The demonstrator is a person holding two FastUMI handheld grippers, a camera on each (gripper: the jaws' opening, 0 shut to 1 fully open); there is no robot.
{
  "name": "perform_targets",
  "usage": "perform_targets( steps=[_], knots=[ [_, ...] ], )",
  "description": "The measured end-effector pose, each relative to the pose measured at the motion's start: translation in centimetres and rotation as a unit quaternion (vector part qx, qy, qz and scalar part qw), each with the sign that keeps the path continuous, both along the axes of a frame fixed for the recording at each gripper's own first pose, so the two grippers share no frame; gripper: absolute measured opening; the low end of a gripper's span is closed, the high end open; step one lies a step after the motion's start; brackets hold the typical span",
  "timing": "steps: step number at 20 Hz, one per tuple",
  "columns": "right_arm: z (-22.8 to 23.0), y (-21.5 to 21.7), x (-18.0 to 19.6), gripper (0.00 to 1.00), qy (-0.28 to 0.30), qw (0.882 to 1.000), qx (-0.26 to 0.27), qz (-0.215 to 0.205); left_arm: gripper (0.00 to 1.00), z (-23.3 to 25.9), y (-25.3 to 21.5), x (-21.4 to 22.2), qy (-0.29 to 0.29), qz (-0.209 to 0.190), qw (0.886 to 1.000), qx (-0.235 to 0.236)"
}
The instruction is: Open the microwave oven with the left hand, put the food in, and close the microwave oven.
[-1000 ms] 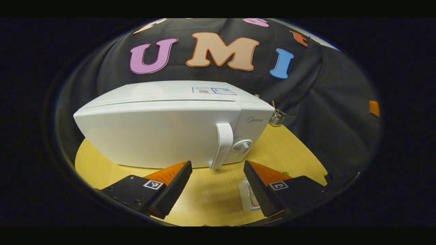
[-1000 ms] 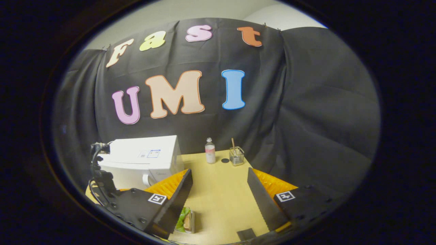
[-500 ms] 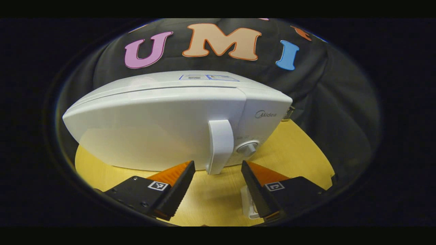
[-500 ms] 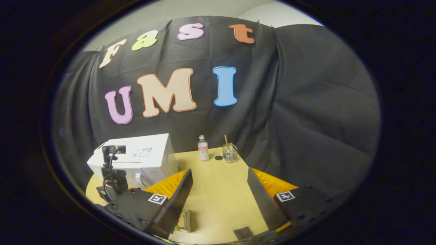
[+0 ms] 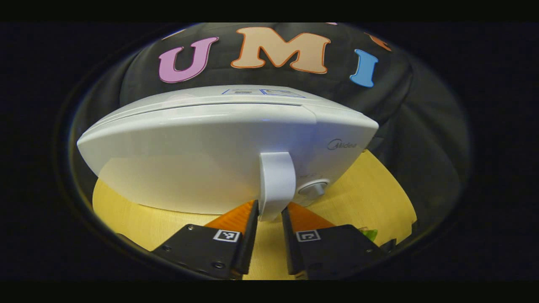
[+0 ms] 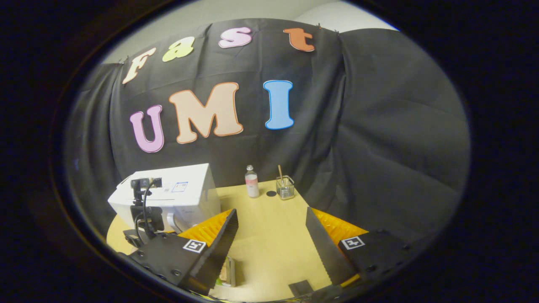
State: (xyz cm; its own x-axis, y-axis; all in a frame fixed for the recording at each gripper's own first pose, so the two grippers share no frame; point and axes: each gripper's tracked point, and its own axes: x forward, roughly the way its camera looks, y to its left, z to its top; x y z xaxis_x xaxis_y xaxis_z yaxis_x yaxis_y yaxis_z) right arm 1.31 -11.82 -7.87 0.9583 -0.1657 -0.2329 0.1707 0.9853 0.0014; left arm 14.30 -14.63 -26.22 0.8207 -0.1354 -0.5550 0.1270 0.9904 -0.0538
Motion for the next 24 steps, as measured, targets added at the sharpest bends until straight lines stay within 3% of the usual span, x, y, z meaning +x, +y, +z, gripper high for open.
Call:
perform_targets(
  steps=[3, 4, 5, 6, 8, 9, 10, 11, 12, 14, 15, 16, 19, 23, 24],
  knots=[
    [-0.2, 0.0, 0.1, 1.00, 0.003, 1.000, 0.003, 0.006, 0.29, -0.2, 0.0, 0.2, 0.009, 0.001, 1.000, 0.003],
    [-0.4, 0.1, 0.1, 1.00, 0.004, 1.000, 0.004, 0.008, 0.32, -0.2, 0.0, 0.2, 0.003, -0.001, 1.000, 0.008],
    [-0.4, 0.1, 0.0, 1.00, 0.006, 1.000, 0.005, 0.010, 0.29, -0.2, 0.0, 0.2, -0.002, -0.003, 1.000, 0.014],
    [-0.5, 0.2, -0.1, 0.93, 0.006, 1.000, 0.006, 0.012, 0.27, -0.2, 0.0, 0.2, -0.006, -0.004, 1.000, 0.019],
    [-0.7, 0.1, -0.2, 0.93, 0.008, 1.000, 0.004, 0.015, 0.22, -0.2, 0.0, 0.1, -0.008, 0.000, 1.000, 0.017],
    [-0.8, 0.1, -0.3, 1.00, 0.011, 1.000, 0.004, 0.017, 0.20, -0.1, -0.1, 0.1, -0.010, 0.000, 1.000, 0.014],
    [-0.9, 0.1, -0.4, 0.93, 0.013, 1.000, 0.005, 0.020, 0.19, -0.1, -0.1, 0.1, -0.013, 0.001, 1.000, 0.016],
    [-1.0, 0.1, -0.5, 1.00, 0.015, 1.000, 0.007, 0.022, 0.17, 0.0, -0.1, 0.1, -0.016, 0.004, 1.000, 0.017],
    [-1.1, 0.2, -0.5, 0.93, 0.017, 1.000, 0.008, 0.025, 0.16, -0.1, -0.1, 0.0, -0.019, 0.009, 1.000, 0.017],
    [-1.4, 0.4, -0.8, 0.93, 0.019, 0.999, 0.010, 0.033, 0.14, 0.1, 0.0, 0.0, -0.027, 0.016, 0.999, 0.011],
    [-1.4, 0.5, -0.8, 1.00, 0.020, 0.999, 0.011, 0.037, 0.14, 0.0, -0.1, 0.0, -0.029, 0.014, 0.999, 0.012],
    [-1.5, 0.7, -0.9, 0.93, 0.020, 0.999, 0.012, 0.042, 0.14, 0.1, 0.0, 0.0, -0.030, 0.015, 0.999, 0.012],
    [-1.9, 1.0, -0.9, 1.00, 0.024, 0.998, 0.013, 0.055, 0.11, 0.2, 0.0, -0.1, -0.037, 0.022, 0.999, 0.006],
    [-2.5, 1.0, -0.8, 1.00, 0.028, 0.997, 0.017, 0.068, 0.11, 0.2, 0.0, -0.1, -0.039, 0.030, 0.999, 0.002],
    [-2.8, 0.9, -0.7, 0.93, 0.031, 0.997, 0.016, 0.071, 0.11, -0.2, 0.0, -1.0, -0.027, 0.033, 0.999, 0.001]
  ],
)
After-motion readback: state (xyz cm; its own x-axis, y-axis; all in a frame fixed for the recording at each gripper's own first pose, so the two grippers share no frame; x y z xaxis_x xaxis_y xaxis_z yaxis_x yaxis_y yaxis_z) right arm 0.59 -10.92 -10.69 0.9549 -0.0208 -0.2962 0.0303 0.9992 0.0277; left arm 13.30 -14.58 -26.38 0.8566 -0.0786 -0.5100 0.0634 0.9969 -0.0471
